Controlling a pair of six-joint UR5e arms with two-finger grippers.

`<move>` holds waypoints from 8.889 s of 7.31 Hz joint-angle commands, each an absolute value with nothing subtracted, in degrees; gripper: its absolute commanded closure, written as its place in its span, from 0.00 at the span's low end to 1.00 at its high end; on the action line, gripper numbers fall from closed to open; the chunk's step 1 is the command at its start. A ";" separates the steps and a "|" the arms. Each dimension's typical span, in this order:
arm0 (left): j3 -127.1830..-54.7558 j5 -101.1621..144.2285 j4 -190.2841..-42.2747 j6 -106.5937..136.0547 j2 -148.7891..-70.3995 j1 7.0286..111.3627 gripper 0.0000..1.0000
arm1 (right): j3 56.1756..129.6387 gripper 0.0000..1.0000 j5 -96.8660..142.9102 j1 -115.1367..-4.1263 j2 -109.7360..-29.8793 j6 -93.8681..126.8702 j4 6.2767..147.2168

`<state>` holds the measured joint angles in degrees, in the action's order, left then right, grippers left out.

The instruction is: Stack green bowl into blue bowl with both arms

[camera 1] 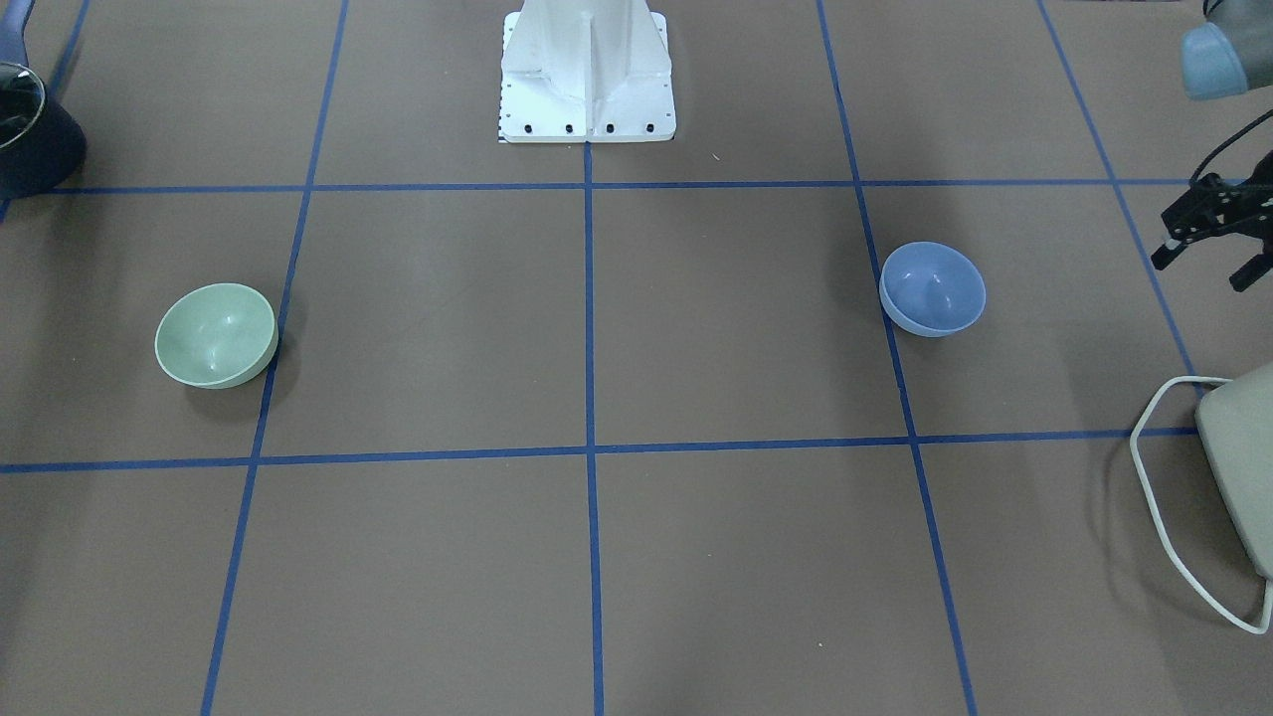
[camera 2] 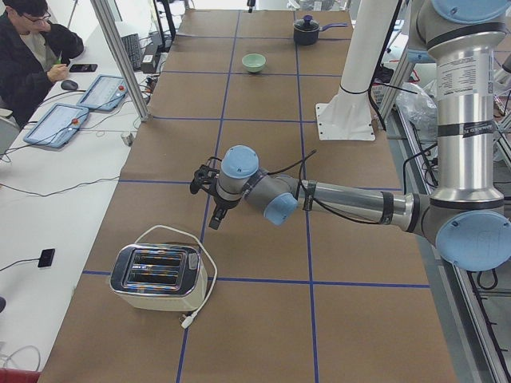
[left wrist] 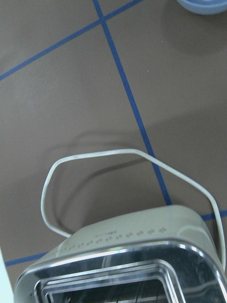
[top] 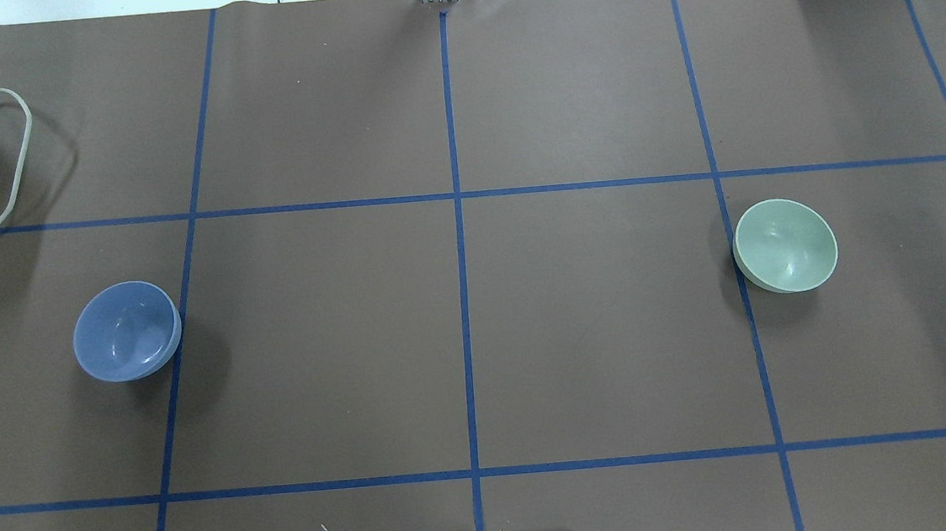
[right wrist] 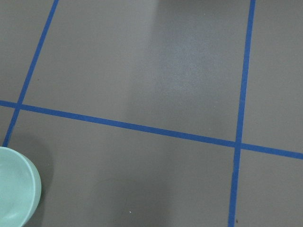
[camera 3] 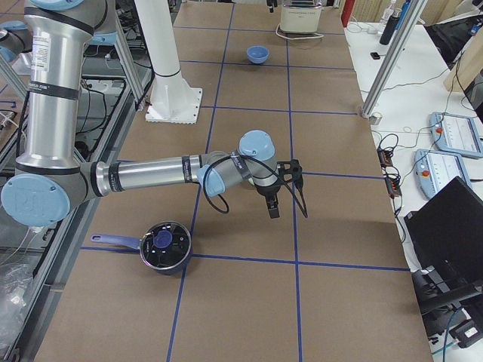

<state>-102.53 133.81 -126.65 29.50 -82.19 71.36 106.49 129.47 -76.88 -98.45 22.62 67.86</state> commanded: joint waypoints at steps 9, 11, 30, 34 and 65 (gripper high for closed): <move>-100.99 114.08 -133.77 53.00 -84.99 44.82 0.87 | 106.79 0.00 127.35 -74.62 -98.70 25.14 66.53; -102.38 114.43 -133.77 52.82 -85.77 44.91 1.00 | 106.79 0.00 127.35 -74.62 -98.70 25.14 66.53; -105.22 107.17 -97.36 59.98 -121.77 35.11 0.01 | 106.79 0.00 129.02 -74.36 -98.35 26.45 66.45; -111.63 125.47 -93.08 22.37 -102.27 63.64 0.01 | 108.45 0.00 121.26 -60.70 -97.91 46.80 58.71; -96.94 136.58 -99.76 1.49 -80.33 93.43 0.01 | 98.62 1.00 97.21 -25.84 -51.94 84.73 88.77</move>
<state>-96.91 136.56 -99.76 1.46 -80.33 93.45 99.25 97.24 -26.01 -51.80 84.76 89.20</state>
